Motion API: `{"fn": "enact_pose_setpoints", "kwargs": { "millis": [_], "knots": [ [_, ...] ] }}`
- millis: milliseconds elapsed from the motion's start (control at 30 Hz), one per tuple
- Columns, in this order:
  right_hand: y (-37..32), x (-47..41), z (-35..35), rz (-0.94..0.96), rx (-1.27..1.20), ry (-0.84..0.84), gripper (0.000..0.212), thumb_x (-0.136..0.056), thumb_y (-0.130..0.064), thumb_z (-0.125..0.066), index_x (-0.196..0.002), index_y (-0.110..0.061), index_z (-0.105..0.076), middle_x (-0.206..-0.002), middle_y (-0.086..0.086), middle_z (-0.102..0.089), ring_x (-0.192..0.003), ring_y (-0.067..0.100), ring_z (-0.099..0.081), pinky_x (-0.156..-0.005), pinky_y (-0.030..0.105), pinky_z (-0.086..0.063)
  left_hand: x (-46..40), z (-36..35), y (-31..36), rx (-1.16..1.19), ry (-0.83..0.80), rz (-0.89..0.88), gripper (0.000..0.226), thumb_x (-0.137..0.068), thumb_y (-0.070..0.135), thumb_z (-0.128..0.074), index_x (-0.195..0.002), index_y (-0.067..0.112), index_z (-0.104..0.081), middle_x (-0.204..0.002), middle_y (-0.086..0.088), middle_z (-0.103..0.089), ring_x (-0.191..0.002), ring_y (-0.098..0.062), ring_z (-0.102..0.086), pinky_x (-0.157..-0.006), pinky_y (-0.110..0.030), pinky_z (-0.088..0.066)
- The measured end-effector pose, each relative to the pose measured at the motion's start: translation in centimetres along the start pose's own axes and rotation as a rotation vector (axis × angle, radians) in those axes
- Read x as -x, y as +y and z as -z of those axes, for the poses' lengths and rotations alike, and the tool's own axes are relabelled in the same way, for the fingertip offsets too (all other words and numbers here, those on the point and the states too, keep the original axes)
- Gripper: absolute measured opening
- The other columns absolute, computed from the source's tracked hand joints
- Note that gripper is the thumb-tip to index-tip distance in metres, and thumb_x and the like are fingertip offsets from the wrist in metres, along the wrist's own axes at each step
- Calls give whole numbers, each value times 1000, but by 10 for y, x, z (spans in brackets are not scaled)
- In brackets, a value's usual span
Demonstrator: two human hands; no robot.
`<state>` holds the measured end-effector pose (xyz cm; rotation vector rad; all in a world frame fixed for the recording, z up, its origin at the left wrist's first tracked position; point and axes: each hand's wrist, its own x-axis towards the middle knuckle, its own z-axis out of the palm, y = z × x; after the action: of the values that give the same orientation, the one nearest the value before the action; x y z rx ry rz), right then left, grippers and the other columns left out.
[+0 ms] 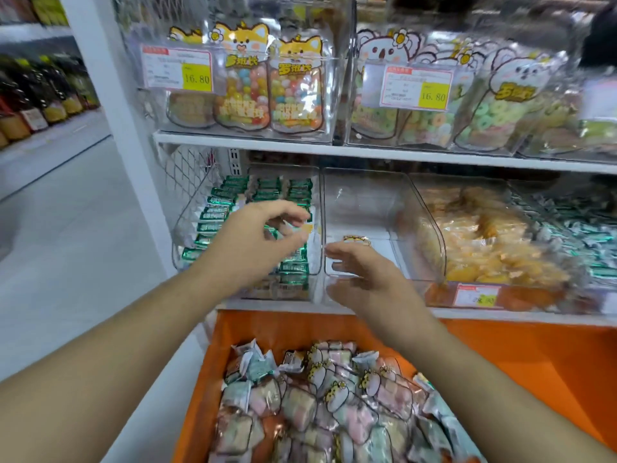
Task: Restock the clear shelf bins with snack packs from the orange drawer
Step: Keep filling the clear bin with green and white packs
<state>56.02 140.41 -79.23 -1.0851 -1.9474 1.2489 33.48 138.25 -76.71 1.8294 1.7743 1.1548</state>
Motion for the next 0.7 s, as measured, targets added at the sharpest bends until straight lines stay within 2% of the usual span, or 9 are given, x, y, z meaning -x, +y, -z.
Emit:
{"fn": "enact_pose_setpoints", "kwargs": {
  "millis": [67,133,267,300,367,467,567,633,700],
  "knots": [
    [6,15,-3,-11,-33,-18,41,-89,-18,-76,-124,-36,-66,-126,-16,-69,-118,4,-63,-103,34,-53,37,-13,-1,130,-11,70,19,-94,22,-77,-110,32,-76,-99,12,-72,-90,-10,-68,-84,-38,-61],
    [16,31,-8,-58,-47,-65,37,-89,-10,-75,-119,-31,-68,-118,-8,-72,-112,10,-68,-100,37,-55,74,-30,-12,179,-52,180,15,-95,19,-76,-107,30,-76,-97,9,-72,-88,-12,-67,-86,-34,-59],
    [55,58,-29,-189,21,-127,36,-78,-25,-76,-112,-32,-68,-111,-5,-73,-104,15,-70,-97,43,-58,139,-70,-63,72,-166,398,15,-96,18,-75,-106,29,-71,-102,13,-72,-94,-2,-67,-87,-25,-55],
    [65,62,-36,-229,43,-136,35,-78,-27,-76,-111,-34,-68,-110,-6,-73,-103,14,-70,-96,44,-59,150,-78,-77,36,-197,441,17,-96,21,-74,-109,30,-70,-106,13,-71,-95,0,-66,-85,-21,-53],
    [87,68,-50,-320,54,-151,30,-86,-19,-75,-112,-31,-67,-109,-5,-72,-102,17,-71,-91,47,-60,170,-92,-101,7,-248,542,26,-95,26,-74,-120,32,-67,-115,13,-70,-99,-3,-67,-78,-15,-48],
    [119,68,-73,-431,71,-185,28,-92,-9,-72,-114,-24,-66,-108,-2,-69,-101,25,-70,-86,46,-59,182,-109,-128,-55,-268,652,49,-93,32,-75,-139,30,-58,-132,9,-63,-108,-14,-65,-80,-24,-49],
    [148,59,-96,-483,79,-208,29,-91,-12,-71,-116,-24,-67,-109,-6,-69,-98,18,-70,-86,42,-59,176,-126,-152,-67,-265,703,65,-92,29,-77,-151,28,-49,-142,-1,-55,-111,-25,-68,-92,-38,-58],
    [166,50,-110,-510,51,-206,29,-90,-13,-70,-118,-23,-68,-111,-8,-69,-100,11,-68,-79,32,-58,166,-137,-170,-78,-295,740,67,-94,31,-74,-154,34,-45,-153,-5,-46,-115,-32,-67,-84,-36,-60],
    [181,42,-122,-535,14,-223,31,-91,-12,-69,-120,-23,-67,-113,-7,-69,-100,9,-67,-68,21,-52,155,-150,-191,-100,-338,778,62,-98,31,-70,-154,37,-46,-157,-2,-39,-115,-30,-66,-73,-28,-57]
  ]
}}
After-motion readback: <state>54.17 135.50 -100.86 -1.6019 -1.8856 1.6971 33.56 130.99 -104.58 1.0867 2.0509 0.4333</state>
